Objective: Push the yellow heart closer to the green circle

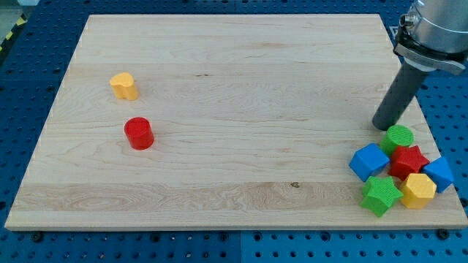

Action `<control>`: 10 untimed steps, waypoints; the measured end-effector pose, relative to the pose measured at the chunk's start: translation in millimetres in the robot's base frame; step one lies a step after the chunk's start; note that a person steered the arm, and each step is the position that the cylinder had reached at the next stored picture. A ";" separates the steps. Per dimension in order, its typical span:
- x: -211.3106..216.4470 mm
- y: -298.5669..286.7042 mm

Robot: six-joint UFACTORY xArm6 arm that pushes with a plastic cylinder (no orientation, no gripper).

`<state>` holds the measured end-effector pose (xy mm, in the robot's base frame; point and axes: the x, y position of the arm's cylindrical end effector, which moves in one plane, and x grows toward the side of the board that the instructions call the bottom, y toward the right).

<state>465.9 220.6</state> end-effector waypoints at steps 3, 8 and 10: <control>-110.9 -182.9; -129.4 -420.0; -77.9 -477.5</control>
<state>388.1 -256.9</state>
